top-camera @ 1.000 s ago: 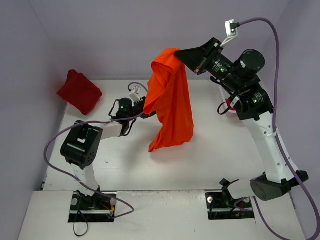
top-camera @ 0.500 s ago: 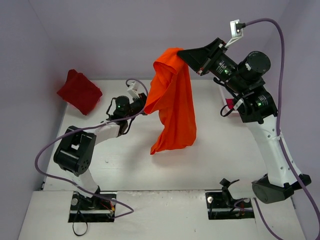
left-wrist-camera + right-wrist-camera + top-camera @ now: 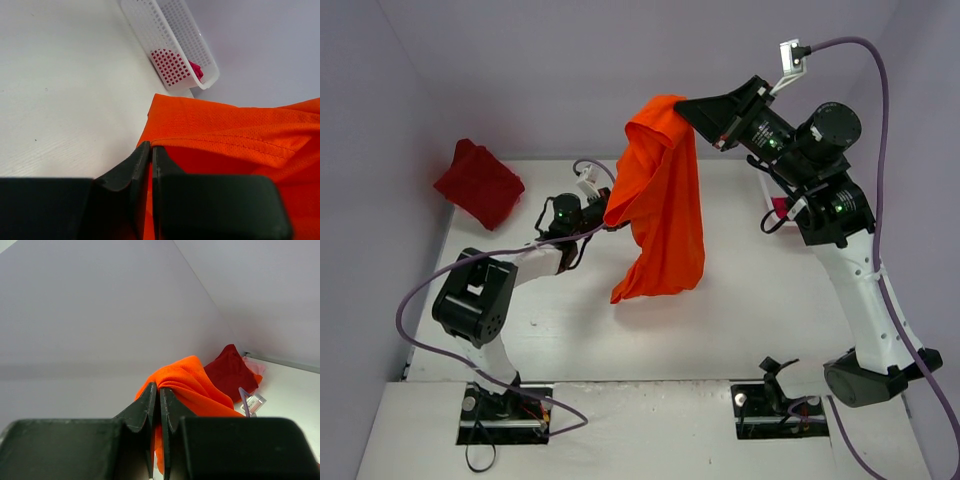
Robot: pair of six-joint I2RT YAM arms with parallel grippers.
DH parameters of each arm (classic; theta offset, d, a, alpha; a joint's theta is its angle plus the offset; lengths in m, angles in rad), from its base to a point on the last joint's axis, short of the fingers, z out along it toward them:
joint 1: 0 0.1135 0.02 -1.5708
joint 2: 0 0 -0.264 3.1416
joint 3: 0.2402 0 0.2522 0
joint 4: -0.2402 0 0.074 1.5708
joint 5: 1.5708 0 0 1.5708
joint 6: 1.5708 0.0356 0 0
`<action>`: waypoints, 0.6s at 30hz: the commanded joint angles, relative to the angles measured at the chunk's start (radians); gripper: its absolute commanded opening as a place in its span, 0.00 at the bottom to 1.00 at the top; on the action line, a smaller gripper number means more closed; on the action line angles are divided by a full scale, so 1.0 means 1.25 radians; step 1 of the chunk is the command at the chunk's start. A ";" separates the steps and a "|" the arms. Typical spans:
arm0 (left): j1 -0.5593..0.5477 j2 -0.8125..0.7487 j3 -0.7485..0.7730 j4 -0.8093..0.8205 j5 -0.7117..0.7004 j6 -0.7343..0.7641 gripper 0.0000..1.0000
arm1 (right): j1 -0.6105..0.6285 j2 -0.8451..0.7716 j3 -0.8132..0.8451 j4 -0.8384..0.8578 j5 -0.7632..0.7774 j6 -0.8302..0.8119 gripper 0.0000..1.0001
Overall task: Fold and stack the t-shirts
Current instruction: Flatten out the tshirt
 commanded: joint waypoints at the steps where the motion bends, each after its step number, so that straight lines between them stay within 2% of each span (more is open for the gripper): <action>1: -0.004 -0.016 0.011 0.083 0.009 0.000 0.01 | 0.005 -0.020 0.013 0.087 -0.004 0.002 0.00; 7: -0.004 -0.011 0.015 0.090 0.018 0.008 0.00 | 0.004 -0.026 0.010 0.082 0.001 -0.004 0.00; 9: -0.003 -0.034 0.025 0.013 0.011 0.036 0.00 | 0.004 -0.039 0.002 0.075 0.003 -0.014 0.00; 10: -0.003 -0.076 0.030 -0.035 -0.026 0.089 0.00 | 0.004 -0.045 -0.002 0.072 0.013 -0.019 0.00; 11: -0.003 -0.102 0.038 -0.166 -0.057 0.125 0.00 | 0.004 -0.054 -0.009 0.066 0.020 -0.025 0.00; 12: -0.004 -0.127 0.055 -0.236 -0.087 0.158 0.00 | 0.004 -0.074 -0.017 0.054 0.029 -0.038 0.00; 13: -0.004 -0.179 0.064 -0.354 -0.156 0.211 0.00 | 0.003 -0.084 -0.035 0.048 0.047 -0.047 0.00; 16: -0.004 -0.269 0.071 -0.498 -0.263 0.282 0.00 | 0.003 -0.124 -0.072 0.018 0.070 -0.076 0.00; 18: -0.004 -0.324 0.066 -0.536 -0.299 0.308 0.00 | 0.003 -0.148 -0.087 -0.004 0.086 -0.090 0.00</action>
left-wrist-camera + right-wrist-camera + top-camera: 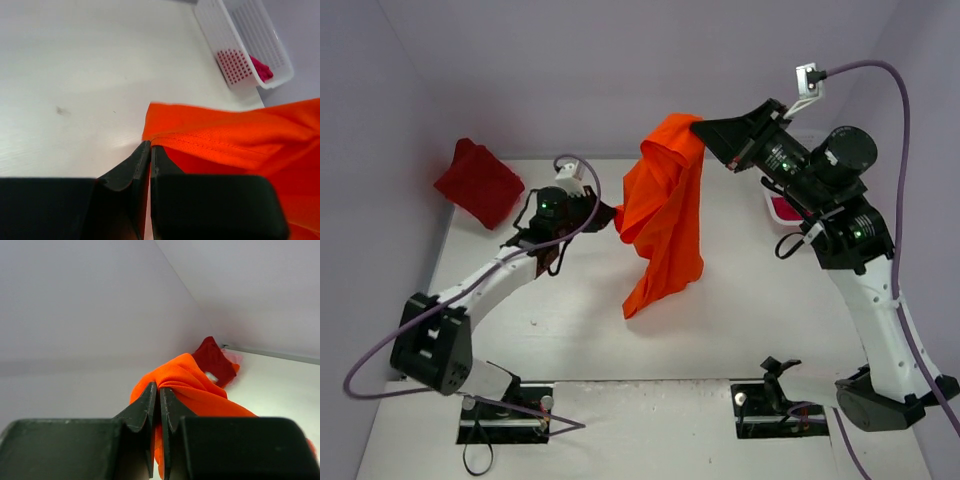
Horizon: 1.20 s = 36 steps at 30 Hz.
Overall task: Fold and stack the t-shirts
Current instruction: Flatten out the tshirt
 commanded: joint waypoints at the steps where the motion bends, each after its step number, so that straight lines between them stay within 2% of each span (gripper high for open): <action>1: -0.002 -0.125 0.048 -0.141 -0.130 0.111 0.00 | 0.001 -0.063 -0.017 0.046 0.041 -0.042 0.00; 8: 0.000 -0.241 0.061 -0.234 -0.196 0.163 0.00 | 0.000 -0.094 -0.043 -0.003 0.040 -0.053 0.00; 11: 0.000 -0.288 0.093 -0.337 -0.242 0.180 0.00 | 0.000 -0.116 -0.071 -0.018 0.043 -0.056 0.00; 18: -0.002 -0.374 0.152 -0.466 -0.348 0.221 0.00 | -0.001 -0.171 -0.119 -0.101 0.076 -0.085 0.00; 26: 0.000 -0.422 0.264 -0.595 -0.363 0.257 0.00 | -0.001 -0.231 -0.169 -0.166 0.090 -0.097 0.00; 36: 0.000 -0.462 0.350 -0.676 -0.368 0.270 0.00 | 0.001 -0.304 -0.302 -0.215 0.080 -0.104 0.00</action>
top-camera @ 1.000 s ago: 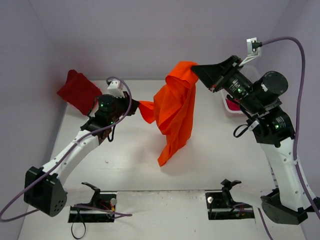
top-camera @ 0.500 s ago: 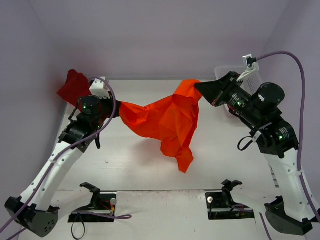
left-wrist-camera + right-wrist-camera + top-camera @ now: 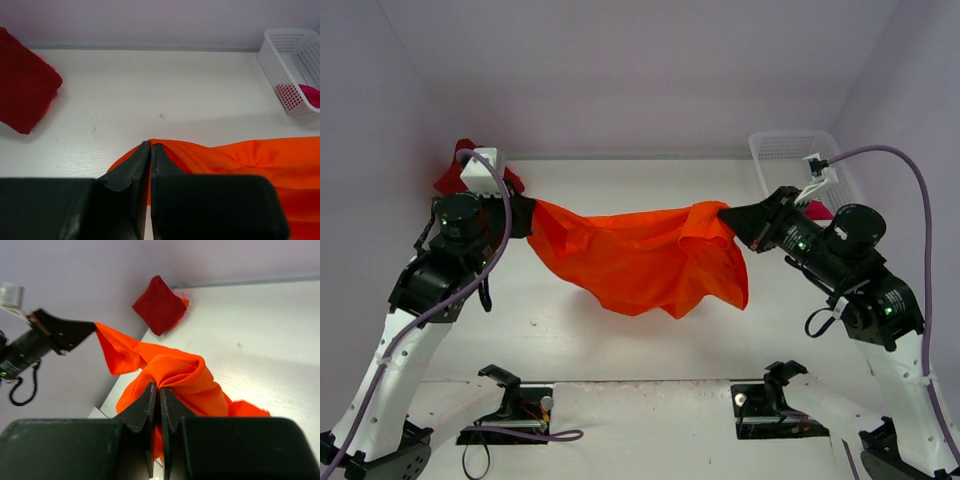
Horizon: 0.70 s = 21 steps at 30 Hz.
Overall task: Fold and stack the t-shirts
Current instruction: Flatten out the tshirt
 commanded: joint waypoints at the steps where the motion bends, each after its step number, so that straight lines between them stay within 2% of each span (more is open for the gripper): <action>1: 0.000 -0.019 0.069 -0.019 -0.016 0.018 0.00 | 0.002 -0.012 -0.026 0.024 -0.010 -0.016 0.00; 9: 0.000 -0.034 0.134 -0.072 -0.012 0.013 0.00 | 0.001 -0.072 -0.122 -0.004 -0.051 0.000 0.00; 21: 0.000 -0.048 0.186 -0.117 -0.044 0.023 0.00 | 0.002 -0.121 -0.276 -0.050 -0.009 0.100 0.00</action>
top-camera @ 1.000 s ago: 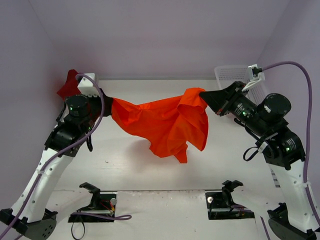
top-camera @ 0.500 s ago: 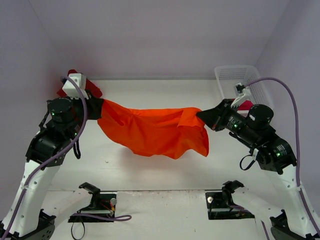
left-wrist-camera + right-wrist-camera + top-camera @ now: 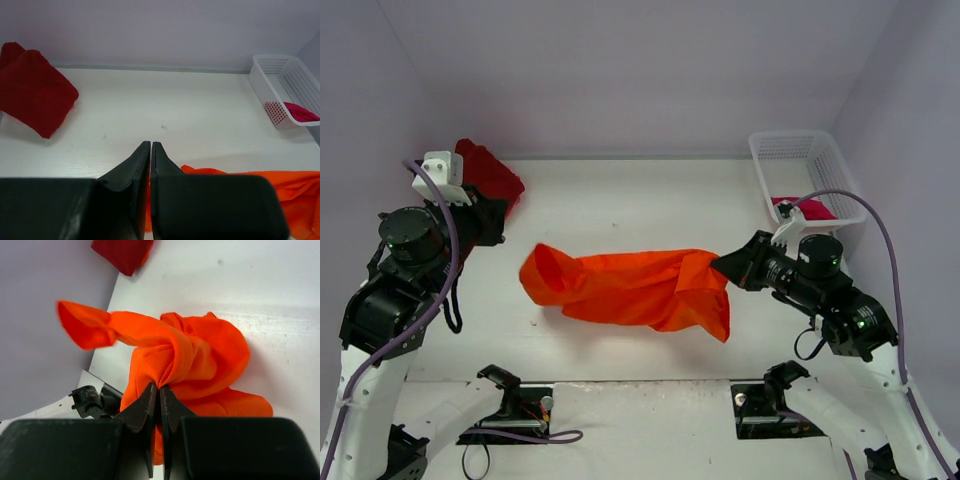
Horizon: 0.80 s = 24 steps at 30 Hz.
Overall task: Fold and stack the t-shirts
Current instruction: Flatten out the tshirt
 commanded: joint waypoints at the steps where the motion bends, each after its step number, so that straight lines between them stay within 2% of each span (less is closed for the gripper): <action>1: 0.000 0.005 0.043 0.015 -0.023 0.018 0.00 | 0.001 -0.001 -0.022 0.036 0.015 0.044 0.00; 8: 0.000 0.016 0.070 -0.005 -0.026 0.015 0.00 | 0.002 0.002 -0.052 0.035 0.016 0.044 0.00; 14: 0.000 0.015 -0.049 0.080 0.077 -0.047 0.00 | 0.002 0.012 -0.046 0.036 0.020 0.037 0.00; 17: 0.000 0.018 -0.137 0.131 0.118 -0.077 0.30 | 0.001 0.017 -0.028 0.036 0.027 0.028 0.00; 21: 0.000 0.022 -0.238 0.145 0.156 -0.111 0.42 | 0.002 0.029 0.014 0.036 0.046 0.016 0.00; 24: -0.001 0.004 -0.326 0.172 0.211 -0.178 0.48 | 0.001 0.058 0.053 0.036 0.065 0.004 0.00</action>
